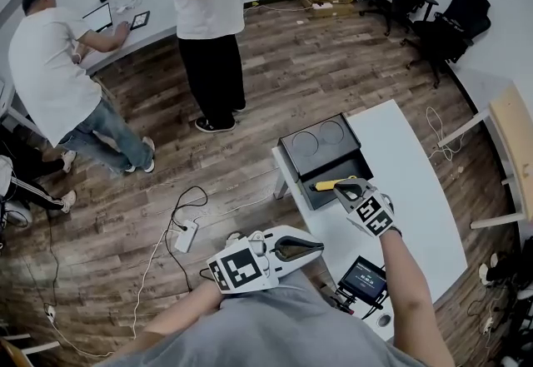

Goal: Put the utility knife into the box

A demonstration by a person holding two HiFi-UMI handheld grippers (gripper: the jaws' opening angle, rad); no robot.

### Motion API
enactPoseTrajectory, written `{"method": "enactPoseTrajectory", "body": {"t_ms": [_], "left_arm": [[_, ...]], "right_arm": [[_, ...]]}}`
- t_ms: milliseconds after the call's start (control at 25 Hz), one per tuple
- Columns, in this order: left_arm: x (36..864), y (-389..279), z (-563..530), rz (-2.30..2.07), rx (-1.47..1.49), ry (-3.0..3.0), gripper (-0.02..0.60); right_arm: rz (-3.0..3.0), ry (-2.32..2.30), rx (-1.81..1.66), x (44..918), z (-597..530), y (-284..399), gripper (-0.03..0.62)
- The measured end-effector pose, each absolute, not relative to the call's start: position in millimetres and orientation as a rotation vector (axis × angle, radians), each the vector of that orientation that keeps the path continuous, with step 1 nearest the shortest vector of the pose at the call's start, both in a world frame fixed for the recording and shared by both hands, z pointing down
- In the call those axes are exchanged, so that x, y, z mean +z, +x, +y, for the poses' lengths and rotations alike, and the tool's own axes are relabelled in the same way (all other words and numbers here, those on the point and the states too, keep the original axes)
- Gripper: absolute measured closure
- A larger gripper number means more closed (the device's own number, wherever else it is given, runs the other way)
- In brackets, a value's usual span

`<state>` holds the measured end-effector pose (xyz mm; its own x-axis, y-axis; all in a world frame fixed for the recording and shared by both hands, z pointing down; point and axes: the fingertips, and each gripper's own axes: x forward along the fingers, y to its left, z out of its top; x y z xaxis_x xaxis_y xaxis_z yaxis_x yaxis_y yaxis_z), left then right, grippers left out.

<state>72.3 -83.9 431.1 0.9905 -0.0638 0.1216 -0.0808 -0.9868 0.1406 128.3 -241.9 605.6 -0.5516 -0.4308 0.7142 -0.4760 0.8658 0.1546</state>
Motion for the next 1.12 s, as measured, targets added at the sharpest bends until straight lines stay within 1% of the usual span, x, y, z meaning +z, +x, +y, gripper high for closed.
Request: {"method": "enactPoseTrajectory", "body": {"t_ms": [560,1120], "left_arm": [[431,78,-77,-0.059,0.181,3.004,0.563],[430,89,-70,-0.024,0.18,3.01,0.563]], "right_arm": [[-2.365,0.734,0.014,559,-217,112,0.565],[-2.426,0.807,-0.027,533,-192,113,0.565]]}}
